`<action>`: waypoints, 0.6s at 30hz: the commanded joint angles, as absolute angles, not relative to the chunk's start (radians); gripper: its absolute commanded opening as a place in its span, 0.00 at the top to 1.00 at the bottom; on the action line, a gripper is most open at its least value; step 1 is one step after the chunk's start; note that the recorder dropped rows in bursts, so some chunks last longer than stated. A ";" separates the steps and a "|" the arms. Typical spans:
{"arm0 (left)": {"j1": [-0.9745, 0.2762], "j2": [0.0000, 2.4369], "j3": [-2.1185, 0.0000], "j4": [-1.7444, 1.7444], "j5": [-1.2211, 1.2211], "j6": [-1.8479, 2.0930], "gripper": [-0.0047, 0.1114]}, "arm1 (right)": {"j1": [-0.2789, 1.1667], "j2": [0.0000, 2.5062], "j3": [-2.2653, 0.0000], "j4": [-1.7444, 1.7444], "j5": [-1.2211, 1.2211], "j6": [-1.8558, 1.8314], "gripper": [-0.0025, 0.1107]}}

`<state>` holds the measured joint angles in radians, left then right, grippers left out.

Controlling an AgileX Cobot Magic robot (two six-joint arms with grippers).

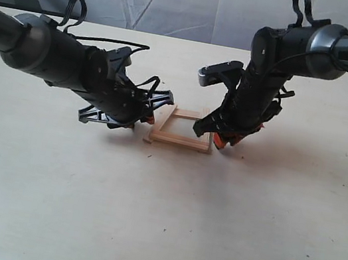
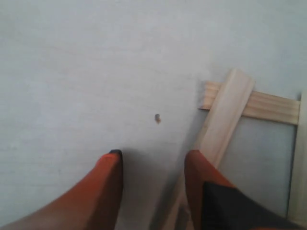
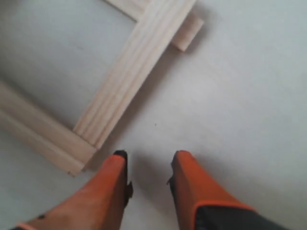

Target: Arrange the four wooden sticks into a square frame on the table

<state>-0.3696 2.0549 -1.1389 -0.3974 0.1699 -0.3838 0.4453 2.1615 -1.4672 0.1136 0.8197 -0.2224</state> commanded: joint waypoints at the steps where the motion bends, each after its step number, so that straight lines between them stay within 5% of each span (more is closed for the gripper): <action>1: -0.392 2.081 -1.136 -0.427 0.179 -0.382 0.60 | 0.441 2.181 -1.471 0.153 0.833 -0.206 0.69; 18: -0.393 2.081 -1.136 -0.629 0.256 -0.385 0.60 | 0.441 2.181 -1.471 0.254 0.836 -0.206 0.69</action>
<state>-0.3868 2.0629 -1.1442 -0.5929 0.1825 -0.3803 0.4453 2.1806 -1.4672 0.2400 0.8371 -0.2077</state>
